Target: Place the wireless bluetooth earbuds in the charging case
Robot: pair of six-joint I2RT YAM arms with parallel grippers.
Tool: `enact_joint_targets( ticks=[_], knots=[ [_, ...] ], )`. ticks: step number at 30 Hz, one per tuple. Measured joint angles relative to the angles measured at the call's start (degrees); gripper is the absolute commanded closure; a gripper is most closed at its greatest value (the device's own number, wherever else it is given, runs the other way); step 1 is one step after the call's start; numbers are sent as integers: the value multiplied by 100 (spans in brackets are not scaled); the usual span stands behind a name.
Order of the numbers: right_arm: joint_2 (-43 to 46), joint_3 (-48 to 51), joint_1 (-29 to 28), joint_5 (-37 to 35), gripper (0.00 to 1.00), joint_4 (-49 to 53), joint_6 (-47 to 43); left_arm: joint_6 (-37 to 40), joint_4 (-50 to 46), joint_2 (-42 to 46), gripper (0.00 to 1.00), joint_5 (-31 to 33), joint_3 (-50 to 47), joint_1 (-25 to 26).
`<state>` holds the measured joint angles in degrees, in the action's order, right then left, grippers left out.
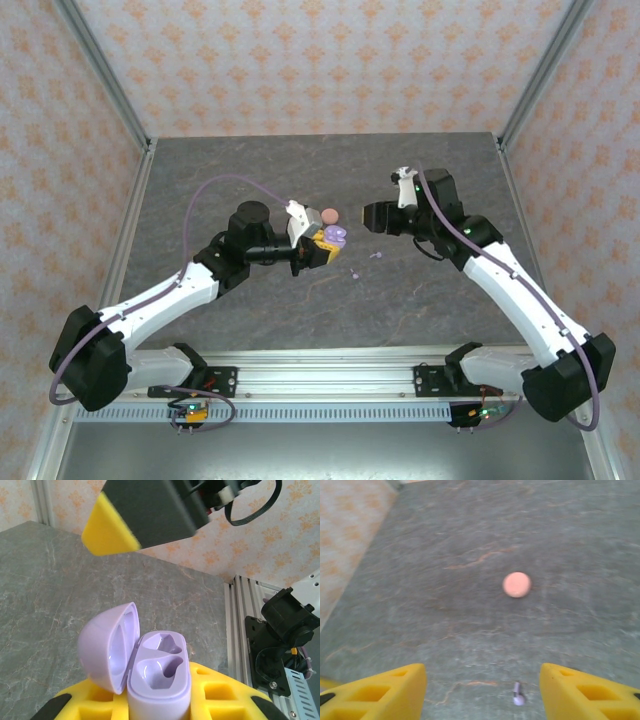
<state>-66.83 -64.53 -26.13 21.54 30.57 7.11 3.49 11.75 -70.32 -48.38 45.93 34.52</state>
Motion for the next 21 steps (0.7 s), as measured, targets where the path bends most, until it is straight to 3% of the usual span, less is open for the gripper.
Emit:
enact_joint_targets(
  ticks=[11, 21],
  knots=[
    [-1156, 704, 122, -295, 51, 109, 358, -107, 4, 111, 87, 111, 0, 0],
    [-2347, 717, 122, -72, 74, 94, 533, -216, -212, 249, 87, 356, -4, 0]
  ],
)
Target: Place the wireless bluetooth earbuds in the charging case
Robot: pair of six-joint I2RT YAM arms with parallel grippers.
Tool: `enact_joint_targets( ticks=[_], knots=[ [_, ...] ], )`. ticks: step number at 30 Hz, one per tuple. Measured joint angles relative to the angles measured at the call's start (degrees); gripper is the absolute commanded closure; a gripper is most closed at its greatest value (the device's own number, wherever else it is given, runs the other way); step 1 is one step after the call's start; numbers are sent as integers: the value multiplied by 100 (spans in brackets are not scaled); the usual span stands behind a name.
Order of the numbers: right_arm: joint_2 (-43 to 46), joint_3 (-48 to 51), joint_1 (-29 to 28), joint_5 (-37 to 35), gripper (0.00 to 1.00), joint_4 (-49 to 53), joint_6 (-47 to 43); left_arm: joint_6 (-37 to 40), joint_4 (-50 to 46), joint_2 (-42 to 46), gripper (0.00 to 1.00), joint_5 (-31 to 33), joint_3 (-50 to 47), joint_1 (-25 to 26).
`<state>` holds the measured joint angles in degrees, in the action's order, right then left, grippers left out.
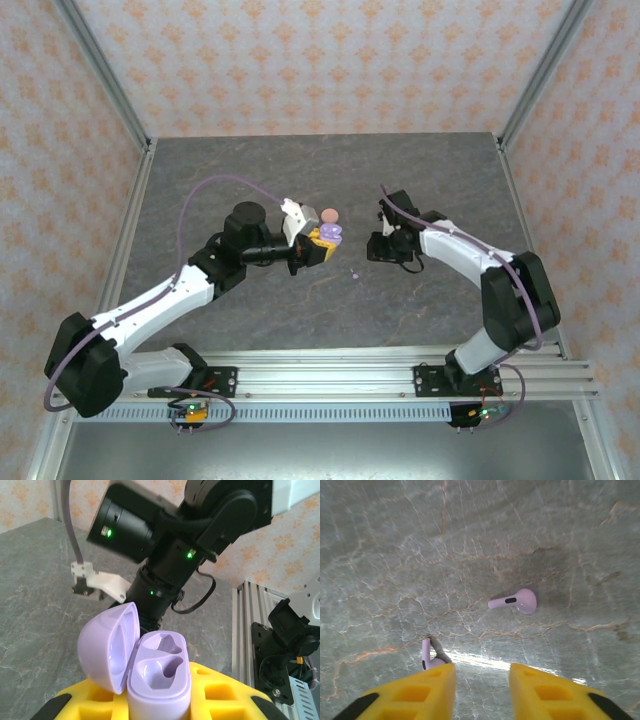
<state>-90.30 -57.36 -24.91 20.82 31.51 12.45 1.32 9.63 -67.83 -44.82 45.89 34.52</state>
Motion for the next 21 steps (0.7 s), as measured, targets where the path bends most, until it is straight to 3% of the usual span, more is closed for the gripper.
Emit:
enact_joint_targets(
  ticks=[10, 21],
  knots=[
    [-610, -94, 0, 96, 85, 46, -24, -44, -20, 72, 87, 179, 0, 0],
    [-1099, -560, 0, -568, 93, 164, 2, -111, -35, 72, 87, 205, 0, 0]
  ],
)
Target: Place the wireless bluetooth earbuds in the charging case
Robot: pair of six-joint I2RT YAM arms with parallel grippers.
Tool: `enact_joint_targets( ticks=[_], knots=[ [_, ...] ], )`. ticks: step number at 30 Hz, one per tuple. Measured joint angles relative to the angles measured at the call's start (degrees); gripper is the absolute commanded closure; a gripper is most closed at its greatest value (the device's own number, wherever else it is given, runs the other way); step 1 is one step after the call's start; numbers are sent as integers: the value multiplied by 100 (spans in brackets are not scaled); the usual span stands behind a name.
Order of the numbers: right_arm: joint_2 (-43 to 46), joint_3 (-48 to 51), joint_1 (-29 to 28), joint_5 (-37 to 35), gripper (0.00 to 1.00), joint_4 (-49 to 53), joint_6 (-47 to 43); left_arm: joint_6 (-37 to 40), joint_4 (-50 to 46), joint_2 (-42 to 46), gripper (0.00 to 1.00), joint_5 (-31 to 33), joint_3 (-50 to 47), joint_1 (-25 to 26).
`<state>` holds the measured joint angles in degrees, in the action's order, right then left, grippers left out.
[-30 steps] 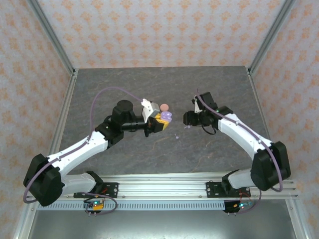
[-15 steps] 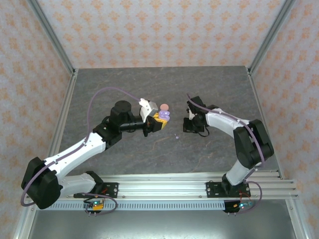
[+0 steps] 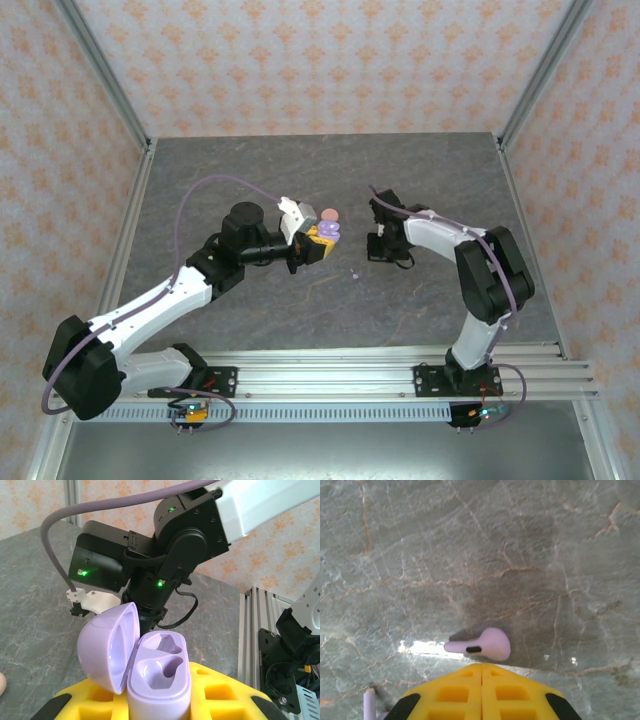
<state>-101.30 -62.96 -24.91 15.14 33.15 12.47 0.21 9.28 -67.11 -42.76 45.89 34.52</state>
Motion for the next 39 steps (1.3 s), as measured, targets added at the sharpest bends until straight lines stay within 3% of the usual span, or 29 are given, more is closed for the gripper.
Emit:
enact_joint_targets(
  ticks=[15, 20, 26, 39],
  knots=[
    [-350, -420, 0, -476, 92, 223, -7, -17, -96, -4, 87, 7, 0, 0],
    [-208, -431, 0, -601, 83, 345, -2, -17, -96, -7, 87, 22, 2, 0],
    [177, -511, 0, -636, 61, 455, 31, -20, -96, -7, 87, 22, 0, 0],
    [-188, -741, -7, -597, 59, 485, 649, -24, -96, -7, 87, 26, 0, 0]
  ],
)
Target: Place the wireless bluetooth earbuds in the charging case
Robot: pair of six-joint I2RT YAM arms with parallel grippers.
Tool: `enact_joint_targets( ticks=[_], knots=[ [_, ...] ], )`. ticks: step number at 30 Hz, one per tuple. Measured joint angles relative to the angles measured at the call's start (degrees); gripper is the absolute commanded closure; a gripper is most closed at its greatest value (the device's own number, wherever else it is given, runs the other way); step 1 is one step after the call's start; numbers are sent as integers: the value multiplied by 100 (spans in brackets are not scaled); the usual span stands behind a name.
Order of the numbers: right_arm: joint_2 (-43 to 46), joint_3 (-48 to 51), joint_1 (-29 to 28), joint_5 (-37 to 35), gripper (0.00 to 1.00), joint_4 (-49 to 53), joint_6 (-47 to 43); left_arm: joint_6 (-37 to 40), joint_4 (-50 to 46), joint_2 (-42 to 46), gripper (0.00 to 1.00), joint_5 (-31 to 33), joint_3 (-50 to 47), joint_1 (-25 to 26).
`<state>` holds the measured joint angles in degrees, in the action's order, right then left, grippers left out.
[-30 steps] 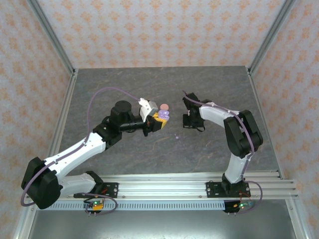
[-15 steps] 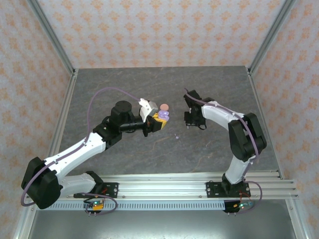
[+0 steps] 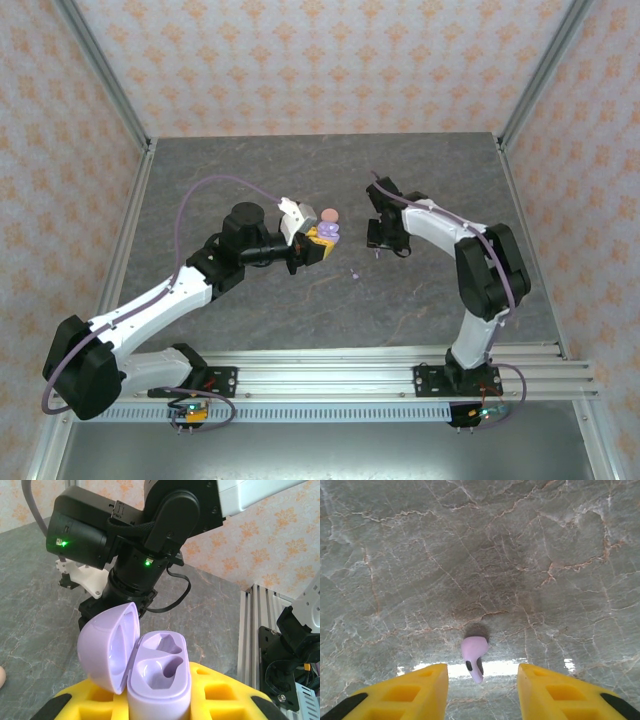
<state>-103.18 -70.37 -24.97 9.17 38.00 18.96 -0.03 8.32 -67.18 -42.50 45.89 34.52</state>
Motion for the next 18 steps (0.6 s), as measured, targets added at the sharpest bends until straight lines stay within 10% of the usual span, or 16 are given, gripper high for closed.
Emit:
enact_joint_targets(
  ticks=[18],
  knots=[
    [-608, -337, -63, -66, 67, 72, 293, -13, 0, 0, 87, -2, 0, 0]
  ],
)
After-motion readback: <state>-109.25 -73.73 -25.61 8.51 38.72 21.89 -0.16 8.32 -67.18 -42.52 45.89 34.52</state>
